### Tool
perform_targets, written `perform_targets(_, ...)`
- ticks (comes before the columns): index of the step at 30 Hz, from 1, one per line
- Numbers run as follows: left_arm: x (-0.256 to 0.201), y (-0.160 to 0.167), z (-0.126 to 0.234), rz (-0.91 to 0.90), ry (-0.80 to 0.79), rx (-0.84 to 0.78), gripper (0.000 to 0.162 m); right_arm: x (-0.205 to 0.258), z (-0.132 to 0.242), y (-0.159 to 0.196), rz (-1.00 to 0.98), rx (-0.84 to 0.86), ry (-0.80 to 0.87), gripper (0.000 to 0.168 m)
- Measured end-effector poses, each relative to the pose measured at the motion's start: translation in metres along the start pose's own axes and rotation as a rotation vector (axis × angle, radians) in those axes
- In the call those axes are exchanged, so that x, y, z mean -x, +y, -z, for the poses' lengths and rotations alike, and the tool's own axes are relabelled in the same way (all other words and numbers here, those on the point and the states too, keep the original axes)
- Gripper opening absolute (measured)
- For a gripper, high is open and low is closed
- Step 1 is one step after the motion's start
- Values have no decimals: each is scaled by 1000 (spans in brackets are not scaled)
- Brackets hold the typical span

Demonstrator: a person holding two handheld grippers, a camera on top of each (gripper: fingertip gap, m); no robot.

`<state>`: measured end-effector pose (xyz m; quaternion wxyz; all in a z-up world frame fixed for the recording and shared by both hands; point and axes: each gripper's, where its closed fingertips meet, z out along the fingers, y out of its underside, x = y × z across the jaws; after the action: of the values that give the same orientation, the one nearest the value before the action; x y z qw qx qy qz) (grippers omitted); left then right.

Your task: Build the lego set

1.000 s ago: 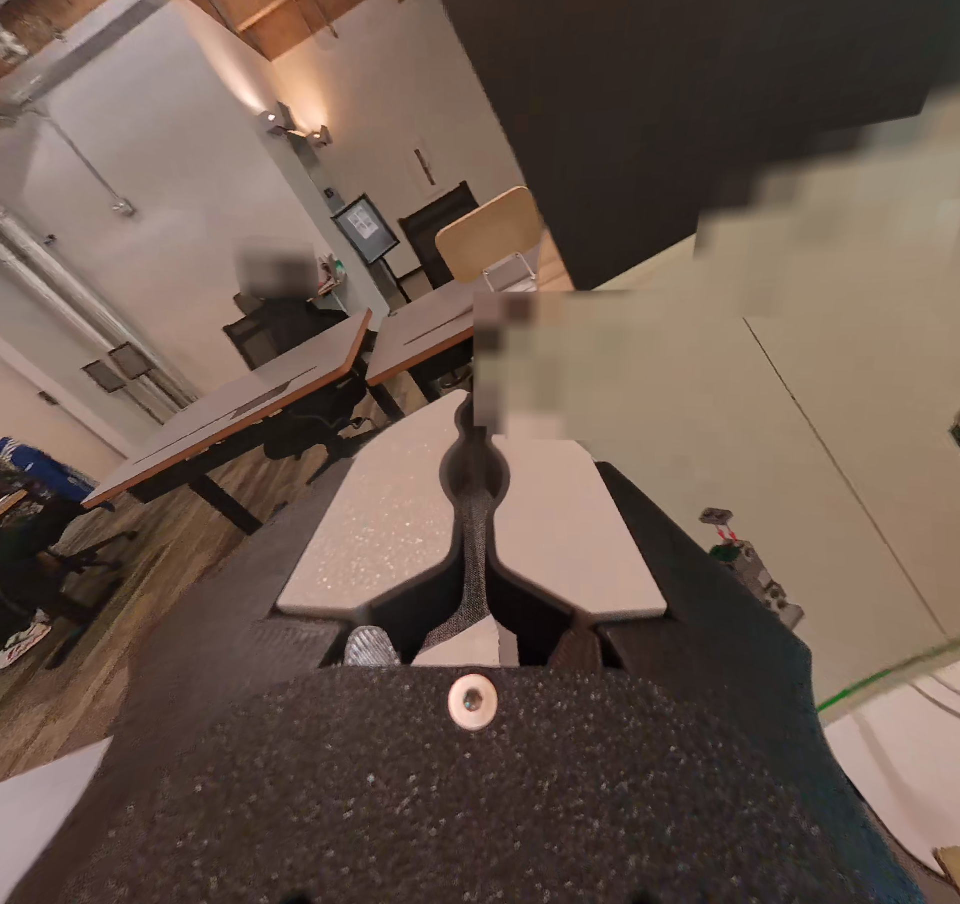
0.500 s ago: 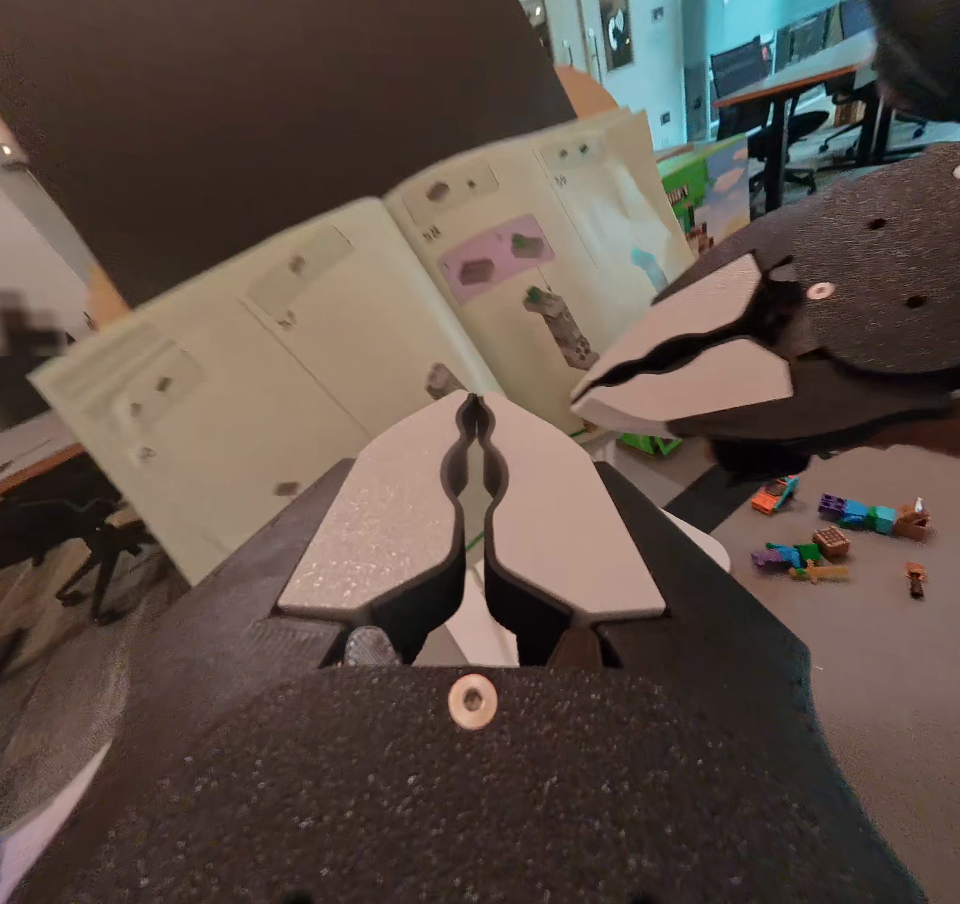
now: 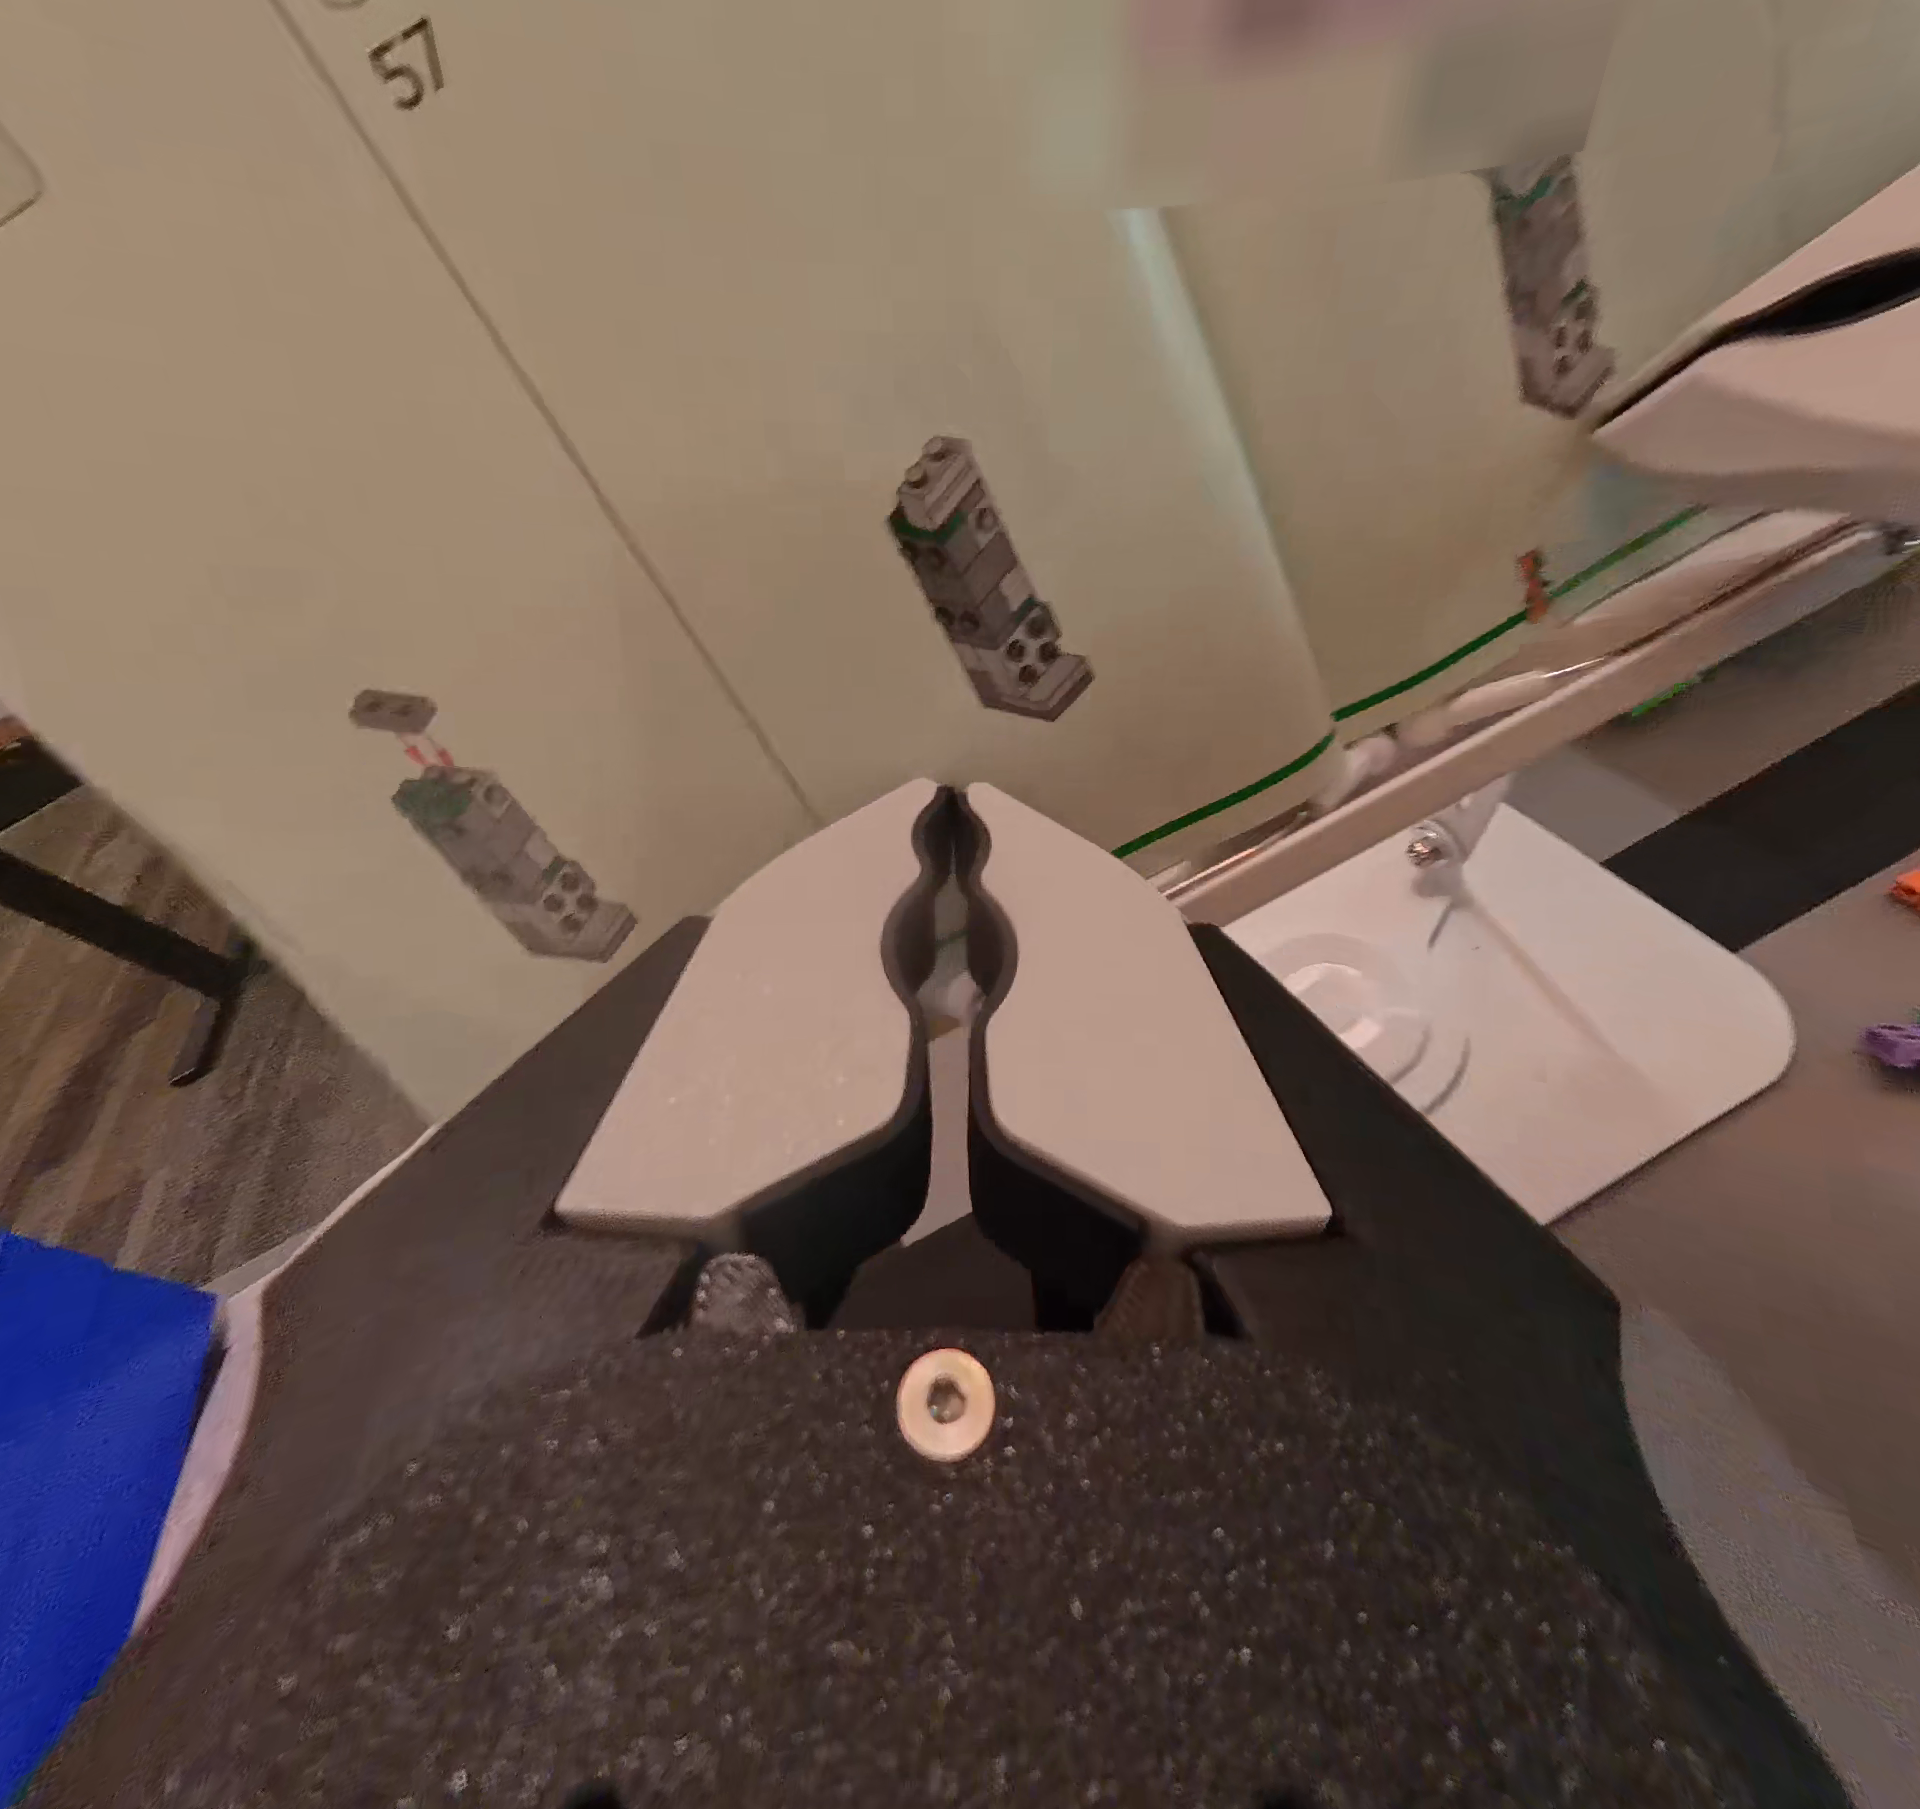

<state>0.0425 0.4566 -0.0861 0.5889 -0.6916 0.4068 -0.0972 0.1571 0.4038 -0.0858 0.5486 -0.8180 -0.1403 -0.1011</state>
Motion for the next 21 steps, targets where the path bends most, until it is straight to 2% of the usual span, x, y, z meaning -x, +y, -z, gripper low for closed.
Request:
perform_targets(14,51,39,10,83,-74,31,0,-73,27,38,-152,22,75,0)
perform_targets(21,58,53,13,122,-85,39,0,-85,33,52,-132,35,119,0)
